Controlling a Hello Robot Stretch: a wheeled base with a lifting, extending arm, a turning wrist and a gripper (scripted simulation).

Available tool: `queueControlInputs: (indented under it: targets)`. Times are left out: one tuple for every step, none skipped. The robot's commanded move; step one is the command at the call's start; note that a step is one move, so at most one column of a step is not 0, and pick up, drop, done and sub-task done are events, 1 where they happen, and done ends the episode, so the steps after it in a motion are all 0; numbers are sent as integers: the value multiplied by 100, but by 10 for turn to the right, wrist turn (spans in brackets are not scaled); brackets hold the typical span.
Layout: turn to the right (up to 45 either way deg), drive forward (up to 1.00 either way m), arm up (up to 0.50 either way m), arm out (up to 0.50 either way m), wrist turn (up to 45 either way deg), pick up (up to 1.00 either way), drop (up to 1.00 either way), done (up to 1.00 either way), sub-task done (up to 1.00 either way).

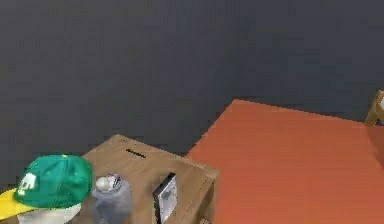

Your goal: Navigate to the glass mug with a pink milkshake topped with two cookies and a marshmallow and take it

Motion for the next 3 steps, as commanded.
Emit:
queueControlInputs:
  targets:
    - [-450,0,0,0,0,0,0,0,0]
    - [-450,0,0,0,0,0,0,0,0]
    - [-210,0,0,0,0,0,0,0,0]
